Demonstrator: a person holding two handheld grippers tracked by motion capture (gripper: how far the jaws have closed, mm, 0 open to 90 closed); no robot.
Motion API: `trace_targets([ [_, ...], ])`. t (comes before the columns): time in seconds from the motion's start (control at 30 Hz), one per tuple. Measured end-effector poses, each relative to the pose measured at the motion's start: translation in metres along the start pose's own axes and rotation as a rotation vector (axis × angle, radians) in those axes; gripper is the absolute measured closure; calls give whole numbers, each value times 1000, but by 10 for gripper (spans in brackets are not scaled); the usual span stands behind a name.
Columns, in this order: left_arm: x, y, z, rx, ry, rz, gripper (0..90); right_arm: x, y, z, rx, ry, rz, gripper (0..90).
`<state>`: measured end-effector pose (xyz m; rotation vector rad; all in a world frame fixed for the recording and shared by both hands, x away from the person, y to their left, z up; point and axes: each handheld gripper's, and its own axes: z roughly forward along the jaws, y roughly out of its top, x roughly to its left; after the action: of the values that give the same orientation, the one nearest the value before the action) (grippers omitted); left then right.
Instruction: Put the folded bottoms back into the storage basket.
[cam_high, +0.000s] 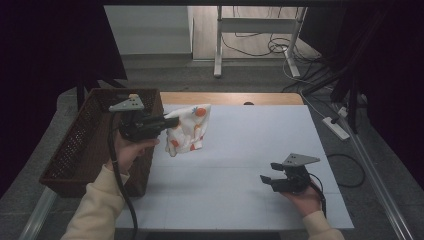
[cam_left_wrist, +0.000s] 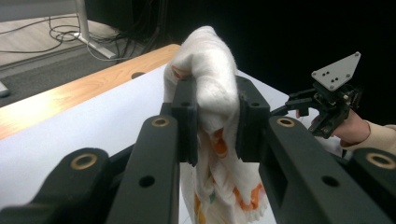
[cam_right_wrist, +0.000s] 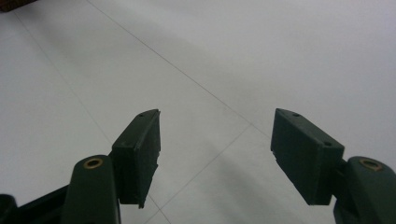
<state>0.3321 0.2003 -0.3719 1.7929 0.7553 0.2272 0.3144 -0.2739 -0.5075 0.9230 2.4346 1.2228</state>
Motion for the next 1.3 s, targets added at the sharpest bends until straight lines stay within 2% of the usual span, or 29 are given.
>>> trace_targets([
  [0.17,2,2,-8,0,0,-3,738,0,0,0,1,1,0,332],
  [0.47,4,6,-22,-13,24,-5,738,1,0,0,-4,-4,3,298],
  [1.3,17,0,-56,-19,83,-26,738,0,0,1,5,-12,8,279],
])
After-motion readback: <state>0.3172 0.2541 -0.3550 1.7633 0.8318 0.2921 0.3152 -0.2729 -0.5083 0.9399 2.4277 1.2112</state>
